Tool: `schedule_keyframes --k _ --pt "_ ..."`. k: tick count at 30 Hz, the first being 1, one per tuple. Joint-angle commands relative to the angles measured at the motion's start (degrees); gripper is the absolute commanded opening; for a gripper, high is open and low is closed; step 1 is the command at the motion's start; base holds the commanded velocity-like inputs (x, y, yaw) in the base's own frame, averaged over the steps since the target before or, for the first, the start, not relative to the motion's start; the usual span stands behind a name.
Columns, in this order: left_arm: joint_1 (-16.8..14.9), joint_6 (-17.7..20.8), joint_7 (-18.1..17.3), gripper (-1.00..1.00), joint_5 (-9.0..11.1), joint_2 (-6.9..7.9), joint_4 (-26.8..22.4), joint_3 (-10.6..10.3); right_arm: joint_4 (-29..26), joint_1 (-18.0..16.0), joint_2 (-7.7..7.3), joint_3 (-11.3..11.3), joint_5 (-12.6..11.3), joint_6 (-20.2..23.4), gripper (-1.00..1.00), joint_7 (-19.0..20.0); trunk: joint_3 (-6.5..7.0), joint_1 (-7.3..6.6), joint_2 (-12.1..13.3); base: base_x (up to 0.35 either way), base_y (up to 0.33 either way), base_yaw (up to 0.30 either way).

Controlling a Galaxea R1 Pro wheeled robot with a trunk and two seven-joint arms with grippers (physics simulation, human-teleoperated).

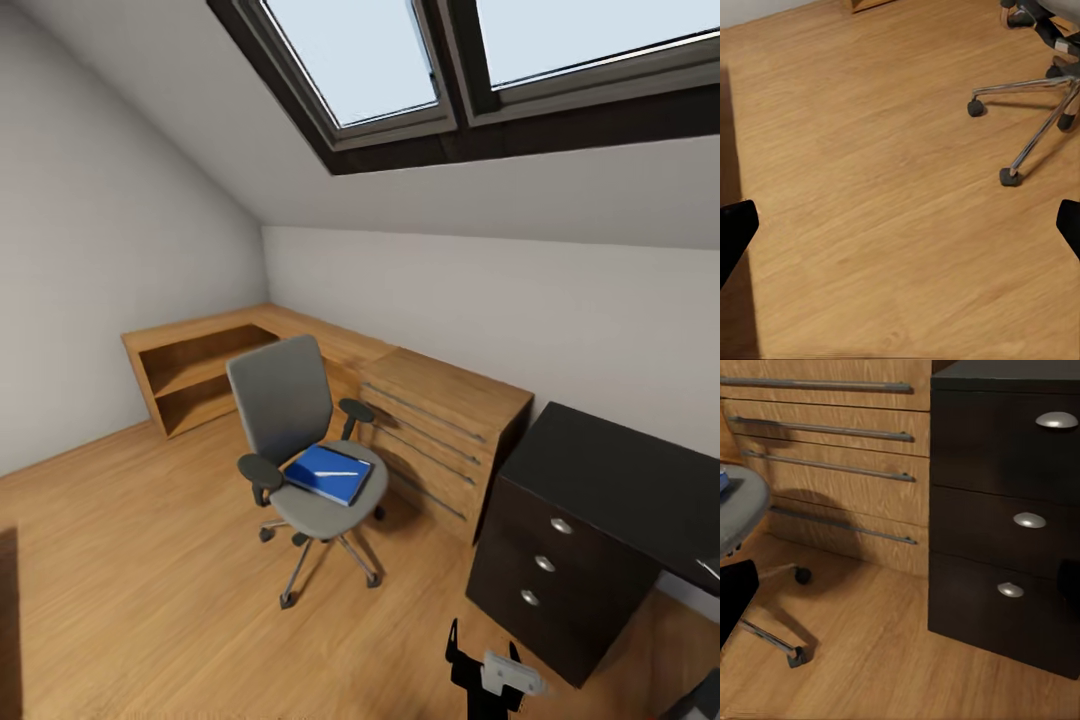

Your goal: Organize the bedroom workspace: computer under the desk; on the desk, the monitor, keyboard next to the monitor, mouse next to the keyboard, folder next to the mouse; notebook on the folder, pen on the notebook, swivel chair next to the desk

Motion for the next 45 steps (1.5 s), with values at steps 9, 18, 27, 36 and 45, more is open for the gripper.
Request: schedule_keyframes --k 9,18,27,36,45 --pt "0.0 0.0 0.7 1.0 0.3 -1.54 0.4 -0.3 0.2 -0.1 0.1 0.5 -0.4 -0.2 1.0 -0.2 -0.07 0.0 0.0 0.044 0.007 0.287" --pt "0.0 0.8 0.3 1.0 0.2 -1.76 0.4 -0.4 0.1 -0.1 0.26 0.5 -0.6 5.3 1.0 0.2 -0.07 0.0 0.0 0.219 0.006 0.287" --pt "0.0 0.9 0.2 1.0 0.2 -1.76 0.4 -0.5 0.1 -0.1 0.29 0.5 -0.6 5.5 1.0 0.1 -0.07 0.0 0.0 0.006 0.0 0.287" --pt "0.0 0.9 0.3 1.0 0.2 -1.83 0.4 -0.6 0.2 -0.1 0.23 0.5 -0.4 5.5 1.0 0.3 -0.11 0.0 0.0 0.104 0.0 0.238" --pt "0.0 1.0 0.1 1.0 0.1 -1.9 0.3 -0.5 0.2 -0.1 -0.05 0.3 -0.3 6.4 1.0 3.6 -0.12 0.0 0.0 0.173 0.0 0.019"
